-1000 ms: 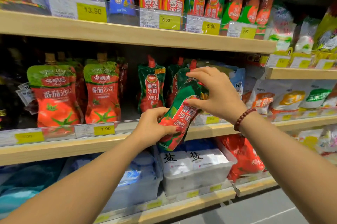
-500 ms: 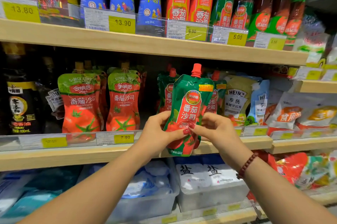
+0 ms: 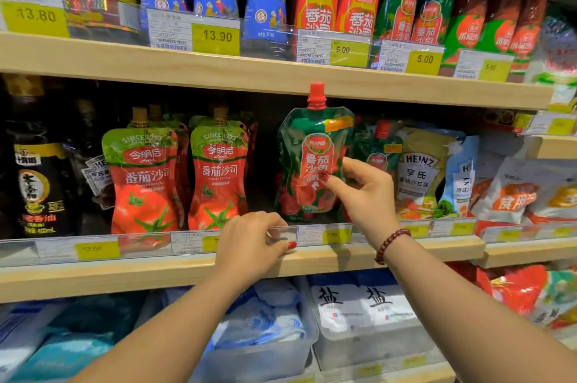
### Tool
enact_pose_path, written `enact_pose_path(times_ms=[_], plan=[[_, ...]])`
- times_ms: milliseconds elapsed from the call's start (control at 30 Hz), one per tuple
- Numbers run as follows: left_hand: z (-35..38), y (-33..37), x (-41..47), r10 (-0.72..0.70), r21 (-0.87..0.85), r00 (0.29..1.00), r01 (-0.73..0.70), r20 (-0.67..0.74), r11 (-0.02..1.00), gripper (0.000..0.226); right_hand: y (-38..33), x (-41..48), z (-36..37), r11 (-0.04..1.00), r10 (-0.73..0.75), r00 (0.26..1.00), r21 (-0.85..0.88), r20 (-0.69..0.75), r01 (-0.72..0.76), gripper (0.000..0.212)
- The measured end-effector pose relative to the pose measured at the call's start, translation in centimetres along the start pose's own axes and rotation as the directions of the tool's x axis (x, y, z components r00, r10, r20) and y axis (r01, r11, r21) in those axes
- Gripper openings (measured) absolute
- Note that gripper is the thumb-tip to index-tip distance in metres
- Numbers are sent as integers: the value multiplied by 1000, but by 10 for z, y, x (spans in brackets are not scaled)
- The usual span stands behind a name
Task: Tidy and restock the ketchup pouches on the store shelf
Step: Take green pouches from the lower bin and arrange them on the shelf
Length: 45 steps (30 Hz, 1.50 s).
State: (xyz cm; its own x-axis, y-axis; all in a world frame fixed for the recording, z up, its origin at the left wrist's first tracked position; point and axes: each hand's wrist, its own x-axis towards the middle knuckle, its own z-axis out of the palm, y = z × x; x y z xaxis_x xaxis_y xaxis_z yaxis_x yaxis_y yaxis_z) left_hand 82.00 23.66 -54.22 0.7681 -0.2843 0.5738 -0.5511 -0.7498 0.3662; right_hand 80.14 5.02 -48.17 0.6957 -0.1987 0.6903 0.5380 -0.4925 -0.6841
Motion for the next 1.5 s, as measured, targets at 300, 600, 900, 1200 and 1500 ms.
enact_pose_path(times_ms=[300,600,900,1200,1500], plan=[[15,-4,-1,51,75,993,-43,-105,996,13,47,-20,20,979,96,993,-176,-74,-108,25],[16,-2,0,40,97,994,-31,-99,995,15,52,-16,27,936,87,993,-335,-78,-108,29],[6,2,1,27,89,1000,-25,-16,996,12,45,-16,24,950,143,989,-277,-31,-146,31],[-31,-11,0,20,-204,998,-9,52,979,31,27,-29,17,981,19,959,-178,-284,-72,15],[-97,-71,-37,-238,-262,848,123,-472,957,22,-45,-47,110,989,-147,984,14,96,146,7]])
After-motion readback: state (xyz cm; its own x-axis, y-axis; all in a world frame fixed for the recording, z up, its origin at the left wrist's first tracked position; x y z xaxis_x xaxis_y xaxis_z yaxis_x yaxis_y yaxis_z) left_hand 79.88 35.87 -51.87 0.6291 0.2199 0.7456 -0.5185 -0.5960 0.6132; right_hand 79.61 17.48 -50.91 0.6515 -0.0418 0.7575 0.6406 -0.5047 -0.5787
